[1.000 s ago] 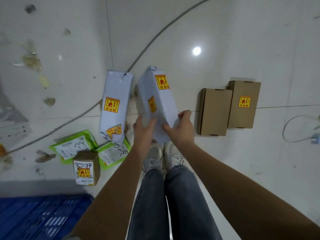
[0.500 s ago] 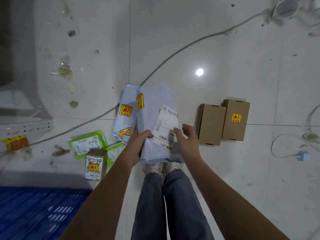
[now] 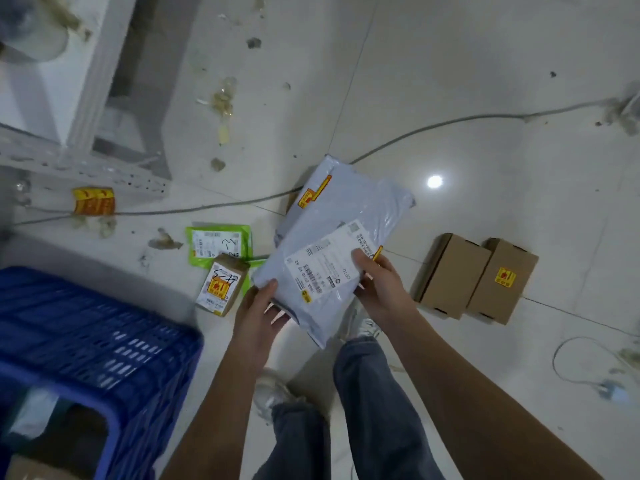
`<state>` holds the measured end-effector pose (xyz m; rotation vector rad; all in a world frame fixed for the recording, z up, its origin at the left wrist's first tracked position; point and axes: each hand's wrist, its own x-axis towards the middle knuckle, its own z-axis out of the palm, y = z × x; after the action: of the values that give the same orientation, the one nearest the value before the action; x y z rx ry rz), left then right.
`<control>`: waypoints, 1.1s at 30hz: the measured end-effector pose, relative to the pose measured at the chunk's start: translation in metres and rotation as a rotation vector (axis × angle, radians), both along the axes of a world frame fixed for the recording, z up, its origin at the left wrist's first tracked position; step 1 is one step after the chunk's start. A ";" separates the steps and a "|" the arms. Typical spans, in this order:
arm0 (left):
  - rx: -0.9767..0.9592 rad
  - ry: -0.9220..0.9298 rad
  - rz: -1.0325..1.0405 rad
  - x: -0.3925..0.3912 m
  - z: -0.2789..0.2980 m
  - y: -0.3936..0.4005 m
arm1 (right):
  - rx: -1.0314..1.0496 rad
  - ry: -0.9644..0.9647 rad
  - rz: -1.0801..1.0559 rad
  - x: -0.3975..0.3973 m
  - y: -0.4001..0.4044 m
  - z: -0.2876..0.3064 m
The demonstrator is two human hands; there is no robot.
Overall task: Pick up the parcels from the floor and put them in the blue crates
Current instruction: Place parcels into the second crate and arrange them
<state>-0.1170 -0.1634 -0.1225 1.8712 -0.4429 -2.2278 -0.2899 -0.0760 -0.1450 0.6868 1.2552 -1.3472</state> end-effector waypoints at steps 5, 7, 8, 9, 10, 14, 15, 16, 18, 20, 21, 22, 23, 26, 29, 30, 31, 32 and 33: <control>-0.123 -0.016 0.096 0.011 -0.011 0.030 | -0.007 0.003 0.048 0.040 -0.014 -0.012; -0.131 -0.042 0.167 0.026 -0.012 0.033 | 0.001 0.046 0.145 0.059 -0.013 -0.013; -0.133 -0.054 0.183 0.037 -0.011 0.033 | 0.021 0.075 0.197 0.069 -0.012 -0.011; -0.136 -0.065 0.184 0.052 -0.010 0.032 | 0.063 0.116 0.252 0.078 -0.011 -0.008; -0.149 -0.075 0.173 0.069 -0.007 0.032 | 0.108 0.170 0.299 0.086 -0.011 -0.004; -0.218 -0.105 0.062 0.149 0.023 0.023 | 0.229 0.577 0.547 0.110 -0.019 0.028; -0.228 -0.107 0.058 0.170 0.030 0.020 | 0.222 0.652 0.606 0.118 -0.025 0.040; -0.235 -0.115 0.058 0.191 0.037 0.017 | 0.212 0.702 0.658 0.128 -0.032 0.052; -0.240 -0.160 0.062 0.234 0.050 0.013 | 0.172 0.741 0.795 0.151 -0.048 0.073; -0.254 -0.195 0.096 0.274 0.061 0.010 | 0.097 0.728 0.990 0.184 -0.066 0.087; -0.262 -0.212 0.132 0.292 0.066 0.009 | 0.065 0.741 1.090 0.204 -0.075 0.092; -0.275 -0.230 0.162 0.310 0.071 0.007 | 0.039 0.769 1.166 0.225 -0.084 0.096; -0.289 -0.244 0.189 0.328 0.075 0.006 | 0.020 0.799 1.224 0.245 -0.092 0.100; -0.310 -0.311 0.270 0.378 0.082 0.005 | -0.048 0.862 1.321 0.305 -0.112 0.110; -0.322 -0.390 0.323 0.422 0.079 0.007 | -0.129 0.946 1.405 0.358 -0.130 0.112; -0.323 -0.413 0.335 0.435 0.076 0.007 | -0.149 0.979 1.446 0.374 -0.136 0.109; -0.333 -0.443 0.341 0.449 0.072 0.006 | -0.170 1.007 1.485 0.390 -0.141 0.105; -0.350 -0.484 0.337 0.463 0.068 0.004 | -0.185 1.025 1.524 0.406 -0.146 0.099; -0.368 -0.536 0.331 0.477 0.062 0.001 | -0.206 1.032 1.561 0.421 -0.152 0.092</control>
<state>0.3604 -0.1619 -0.0606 2.1214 -0.5315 -1.3212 0.1310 -0.2279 -0.0535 -1.1775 1.7018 -0.3382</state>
